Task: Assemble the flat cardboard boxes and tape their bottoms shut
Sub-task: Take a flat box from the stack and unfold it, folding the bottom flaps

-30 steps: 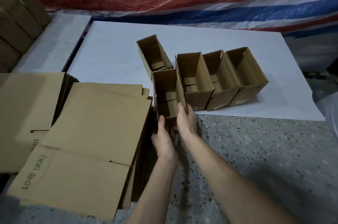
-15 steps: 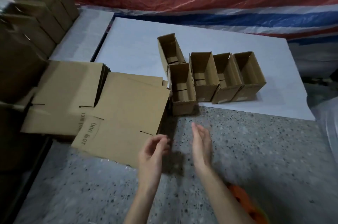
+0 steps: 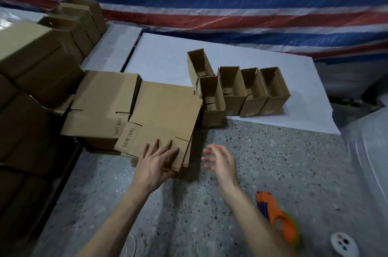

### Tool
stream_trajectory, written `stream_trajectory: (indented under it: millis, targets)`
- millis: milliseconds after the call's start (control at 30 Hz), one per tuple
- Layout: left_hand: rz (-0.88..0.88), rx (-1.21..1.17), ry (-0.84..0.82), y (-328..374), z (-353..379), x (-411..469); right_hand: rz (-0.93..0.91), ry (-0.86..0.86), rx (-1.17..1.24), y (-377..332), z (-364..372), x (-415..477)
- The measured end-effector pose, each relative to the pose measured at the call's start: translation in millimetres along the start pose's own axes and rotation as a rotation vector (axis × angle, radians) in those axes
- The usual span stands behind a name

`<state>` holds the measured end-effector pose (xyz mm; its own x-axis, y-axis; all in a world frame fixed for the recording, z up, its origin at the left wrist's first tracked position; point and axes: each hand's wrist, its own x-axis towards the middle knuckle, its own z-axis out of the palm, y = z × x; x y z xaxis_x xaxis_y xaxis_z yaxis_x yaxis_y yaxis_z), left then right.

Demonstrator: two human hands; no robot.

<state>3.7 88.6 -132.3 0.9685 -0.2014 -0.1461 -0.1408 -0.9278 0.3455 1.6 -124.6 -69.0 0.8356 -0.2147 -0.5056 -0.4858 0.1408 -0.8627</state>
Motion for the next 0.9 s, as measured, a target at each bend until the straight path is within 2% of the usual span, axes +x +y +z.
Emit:
stream_trajectory:
  millis: [100, 167, 233, 367, 467, 600, 700, 800, 900]
  targets:
    - [0.022, 0.042, 0.02, -3, 1, -6, -0.031, 0.017, 0.017, 1, -16, -8]
    - [0.065, 0.012, 0.127, 2, -5, -13, -0.042, 0.014, 0.023, 3, -26, -14]
    - [0.117, -0.064, 0.3, 13, -20, -24, -0.063, 0.016, 0.032, 3, -37, -20]
    - [0.256, -0.247, 0.77, 48, -67, -46, -0.173, 0.052, 0.025, -2, -61, -31]
    - [0.247, -0.499, 0.926, 88, -105, -69, -0.288, 0.077, 0.04, -12, -80, -45]
    - [0.134, -0.843, 0.876, 129, -115, -101, -0.43, 0.137, 0.066, -24, -109, -68]
    - [-0.023, -1.152, 0.72, 142, -91, -109, -0.459, 0.147, 0.085, -23, -134, -80]
    - [-0.19, -1.391, 0.552, 145, -46, -114, -0.393, 0.174, 0.082, 8, -153, -81]
    - [-0.384, -1.315, 0.387, 140, 7, -117, -0.184, 0.182, 0.061, 56, -161, -74]
